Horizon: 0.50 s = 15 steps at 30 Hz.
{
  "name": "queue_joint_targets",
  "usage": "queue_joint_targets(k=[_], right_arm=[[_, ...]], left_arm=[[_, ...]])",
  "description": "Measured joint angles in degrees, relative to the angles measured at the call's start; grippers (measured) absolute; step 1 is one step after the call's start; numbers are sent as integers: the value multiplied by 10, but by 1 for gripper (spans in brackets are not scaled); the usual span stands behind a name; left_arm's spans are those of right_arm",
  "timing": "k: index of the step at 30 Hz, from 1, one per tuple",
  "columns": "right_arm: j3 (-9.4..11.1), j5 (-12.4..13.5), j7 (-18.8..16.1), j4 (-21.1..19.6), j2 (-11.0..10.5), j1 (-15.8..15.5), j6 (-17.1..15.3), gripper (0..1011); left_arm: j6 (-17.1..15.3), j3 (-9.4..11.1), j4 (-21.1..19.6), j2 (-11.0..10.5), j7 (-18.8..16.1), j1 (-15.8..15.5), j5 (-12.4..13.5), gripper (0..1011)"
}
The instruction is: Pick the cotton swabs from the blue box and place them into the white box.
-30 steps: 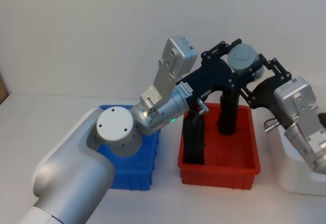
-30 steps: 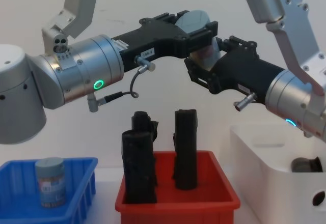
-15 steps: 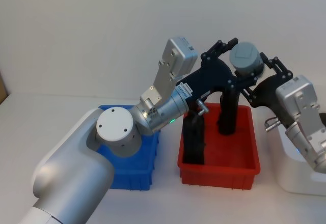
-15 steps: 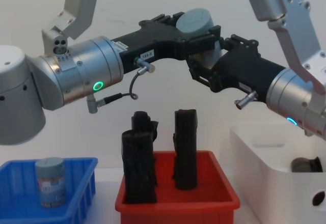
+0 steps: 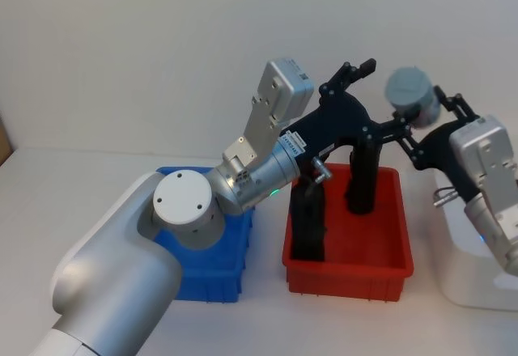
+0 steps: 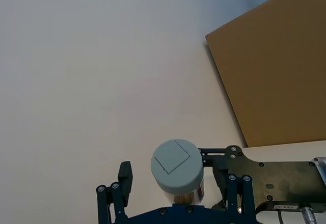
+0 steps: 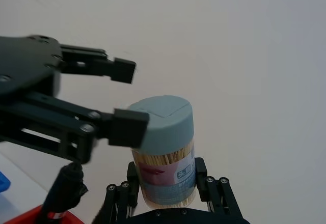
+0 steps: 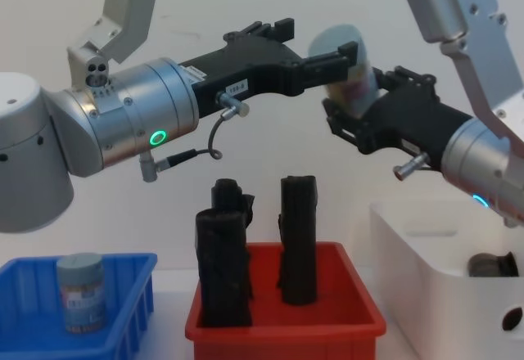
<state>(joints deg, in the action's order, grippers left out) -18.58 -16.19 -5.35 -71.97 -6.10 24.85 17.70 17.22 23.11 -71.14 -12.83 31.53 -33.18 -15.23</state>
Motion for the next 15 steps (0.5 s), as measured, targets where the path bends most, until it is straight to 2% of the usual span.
queue_joint_targets(k=[9, 15], right_arm=[[11, 11, 44, 12, -3, -2, -33, 646], [20, 27, 75, 19, -6, -5, -64, 646]], left_arm=[[0, 0, 0, 0, 0, 0, 0, 1003], [1, 0, 0, 0, 0, 0, 0, 1003]])
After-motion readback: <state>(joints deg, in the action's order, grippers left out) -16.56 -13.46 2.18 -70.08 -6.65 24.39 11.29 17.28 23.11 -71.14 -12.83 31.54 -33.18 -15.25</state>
